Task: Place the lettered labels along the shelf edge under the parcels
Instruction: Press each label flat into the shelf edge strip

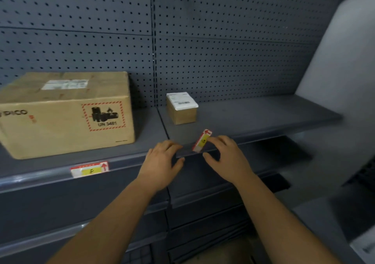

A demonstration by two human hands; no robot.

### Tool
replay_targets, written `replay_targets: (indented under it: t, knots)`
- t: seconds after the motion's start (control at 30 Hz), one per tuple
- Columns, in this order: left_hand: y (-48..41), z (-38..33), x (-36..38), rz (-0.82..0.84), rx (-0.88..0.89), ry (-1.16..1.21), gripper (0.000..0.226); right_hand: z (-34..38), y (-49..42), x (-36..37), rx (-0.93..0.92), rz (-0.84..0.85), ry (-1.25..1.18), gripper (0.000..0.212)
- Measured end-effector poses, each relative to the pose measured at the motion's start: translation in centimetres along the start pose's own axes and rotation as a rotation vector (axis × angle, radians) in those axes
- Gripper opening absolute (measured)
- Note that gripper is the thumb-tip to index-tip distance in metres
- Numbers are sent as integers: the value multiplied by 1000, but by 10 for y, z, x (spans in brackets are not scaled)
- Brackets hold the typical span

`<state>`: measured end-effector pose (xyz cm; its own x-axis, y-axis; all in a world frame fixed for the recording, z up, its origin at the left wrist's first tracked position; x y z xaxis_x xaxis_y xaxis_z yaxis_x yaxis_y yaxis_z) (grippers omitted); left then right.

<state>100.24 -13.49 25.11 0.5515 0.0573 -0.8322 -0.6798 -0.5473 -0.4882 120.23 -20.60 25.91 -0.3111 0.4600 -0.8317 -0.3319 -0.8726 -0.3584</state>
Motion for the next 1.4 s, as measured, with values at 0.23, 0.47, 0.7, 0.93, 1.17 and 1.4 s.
replay_targets:
  t: [0.23, 0.47, 0.7, 0.93, 1.17, 1.4]
  knots:
    - [-27, -9, 26, 10, -69, -44, 38, -17, -44, 6, -38, 63, 86, 64]
    - [-34, -8, 31, 33, -97, -140, 37, -33, -45, 14, 16, 25, 175, 60]
    - [-42, -25, 48, 2, -79, -261, 35, -60, -14, 35, 197, 29, 109, 73]
    - [-49, -39, 65, 24, -91, -266, 42, -48, -17, 33, 70, -20, 110, 62]
    - [-56, -39, 70, -14, -129, -288, 41, -49, -25, 35, 83, -14, 81, 55]
    - [-55, -38, 73, 9, -105, -326, 38, -53, -18, 44, 131, -3, 32, 58]
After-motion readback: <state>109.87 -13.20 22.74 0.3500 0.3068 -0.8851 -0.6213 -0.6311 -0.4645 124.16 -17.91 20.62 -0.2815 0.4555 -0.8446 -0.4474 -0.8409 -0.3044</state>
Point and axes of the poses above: each hand's wrist, its own y-axis away from the middle knuckle, its own x-axis out of the palm, z = x × y, the point moved 4 cm from there along -y, towards the middle knuckle, and after that the axes turned 11 degrees about x, right-handed, at the moved point
